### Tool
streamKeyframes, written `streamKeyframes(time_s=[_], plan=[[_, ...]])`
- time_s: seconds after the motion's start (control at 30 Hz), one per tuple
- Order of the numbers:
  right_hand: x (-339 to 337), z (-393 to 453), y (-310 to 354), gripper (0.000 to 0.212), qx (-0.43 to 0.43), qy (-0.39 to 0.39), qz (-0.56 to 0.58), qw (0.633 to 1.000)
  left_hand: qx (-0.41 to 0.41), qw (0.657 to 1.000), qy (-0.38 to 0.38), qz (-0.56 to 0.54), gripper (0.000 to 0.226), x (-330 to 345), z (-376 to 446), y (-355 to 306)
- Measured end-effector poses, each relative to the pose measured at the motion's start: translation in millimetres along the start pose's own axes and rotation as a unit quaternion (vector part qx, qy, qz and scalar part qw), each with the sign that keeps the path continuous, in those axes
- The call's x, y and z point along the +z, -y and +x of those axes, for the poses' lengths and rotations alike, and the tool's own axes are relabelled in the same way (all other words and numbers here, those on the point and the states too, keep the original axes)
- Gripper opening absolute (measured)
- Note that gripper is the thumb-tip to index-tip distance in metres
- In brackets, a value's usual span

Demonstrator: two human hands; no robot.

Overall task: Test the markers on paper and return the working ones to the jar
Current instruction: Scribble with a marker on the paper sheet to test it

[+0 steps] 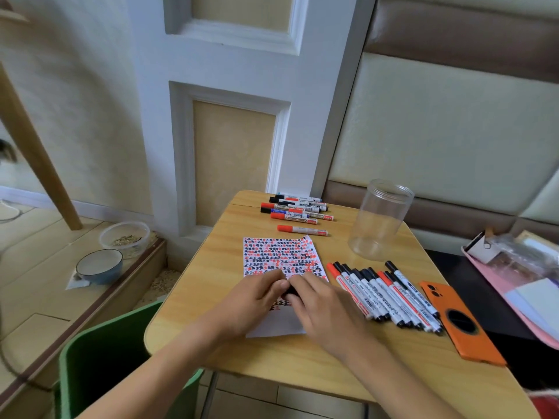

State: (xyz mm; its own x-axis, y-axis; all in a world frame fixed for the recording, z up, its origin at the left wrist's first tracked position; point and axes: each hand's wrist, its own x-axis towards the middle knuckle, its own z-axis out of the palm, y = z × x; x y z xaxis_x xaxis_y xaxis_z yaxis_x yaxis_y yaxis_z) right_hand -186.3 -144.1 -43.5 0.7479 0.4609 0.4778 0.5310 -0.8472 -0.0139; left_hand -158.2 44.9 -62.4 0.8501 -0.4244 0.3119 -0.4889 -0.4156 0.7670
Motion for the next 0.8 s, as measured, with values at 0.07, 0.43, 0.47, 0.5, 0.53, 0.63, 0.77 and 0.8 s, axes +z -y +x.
streamKeyframes(time_s=[0.07,0.43,0.47,0.5,0.53,0.63,0.77,0.8], plan=[[-0.1,1.6,-0.2,0.025,-0.002,-0.003,-0.001,1.0,0.001,1.0,-0.005,0.013,0.029,1.8,-0.2,1.8],[0.3,8.4,-8.9,0.036,0.027,0.035,0.016,0.999,0.033,0.998,-0.05,0.028,0.03,3.5,8.3,9.2],[-0.5,9.1,-9.5,0.034,0.03,0.038,0.019,0.999,0.037,0.998,-0.048,0.032,0.03,2.8,9.3,9.8],[-1.4,9.8,-9.3,0.032,0.035,0.043,0.026,0.998,0.041,0.997,-0.046,0.039,0.03,2.1,10.4,10.1],[-2.2,10.7,-9.1,0.03,0.046,0.048,0.038,0.997,0.044,0.997,-0.044,0.052,0.029,1.2,11.4,10.4],[-0.5,11.1,-10.8,0.033,0.094,0.072,0.037,0.992,0.02,0.994,-0.052,0.098,0.026,-2.5,15.1,13.9],[11.5,5.0,-19.6,0.032,0.135,0.082,-0.001,0.987,-0.021,0.984,-0.099,0.147,0.01,-9.5,22.1,27.0],[15.5,3.2,-19.9,0.029,0.132,0.075,-0.005,0.988,-0.027,0.98,-0.111,0.161,0.006,-9.8,24.6,29.0]])
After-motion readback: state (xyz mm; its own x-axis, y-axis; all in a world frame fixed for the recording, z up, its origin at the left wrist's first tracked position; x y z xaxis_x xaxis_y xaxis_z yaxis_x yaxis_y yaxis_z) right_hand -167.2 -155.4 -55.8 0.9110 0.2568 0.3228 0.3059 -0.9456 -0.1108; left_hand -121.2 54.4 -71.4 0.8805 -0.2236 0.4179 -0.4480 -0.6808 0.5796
